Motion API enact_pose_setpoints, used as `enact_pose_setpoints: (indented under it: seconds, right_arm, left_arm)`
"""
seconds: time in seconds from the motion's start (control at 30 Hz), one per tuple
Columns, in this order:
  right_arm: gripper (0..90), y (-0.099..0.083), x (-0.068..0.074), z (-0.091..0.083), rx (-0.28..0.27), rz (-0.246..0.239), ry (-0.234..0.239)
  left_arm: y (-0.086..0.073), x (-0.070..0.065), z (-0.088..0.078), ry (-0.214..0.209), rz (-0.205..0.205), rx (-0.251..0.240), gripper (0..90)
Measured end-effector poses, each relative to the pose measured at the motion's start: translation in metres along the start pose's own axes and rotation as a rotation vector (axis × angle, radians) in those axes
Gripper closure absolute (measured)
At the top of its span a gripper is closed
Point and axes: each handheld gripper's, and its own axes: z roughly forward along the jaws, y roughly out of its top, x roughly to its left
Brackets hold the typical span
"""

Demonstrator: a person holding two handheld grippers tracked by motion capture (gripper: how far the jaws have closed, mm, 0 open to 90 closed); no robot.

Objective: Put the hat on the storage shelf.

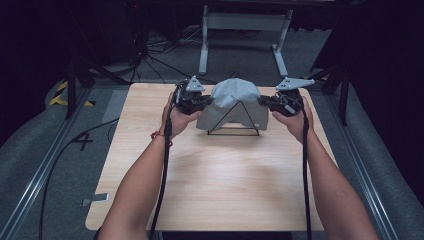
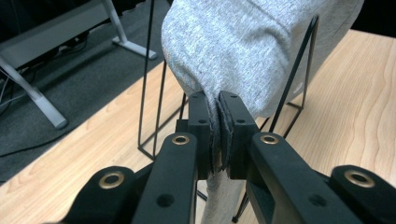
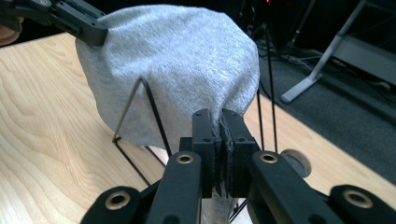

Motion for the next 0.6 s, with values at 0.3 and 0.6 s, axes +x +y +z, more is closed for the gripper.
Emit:
enact_pose_setpoints:
  seconds: [0.3,0.6]
  right_arm:
    - [87.0,-0.021,0.000,0.013,0.042,0.031,0.007]
    - [86.2,-0.036,0.003,0.019,0.067,0.040,0.004]
  left_arm:
    - [-0.017,-0.006,0.012,-0.015,0.003,0.025,83.7]
    - [-0.035,-0.005,0.010,0.024,0.026,0.065,79.1]
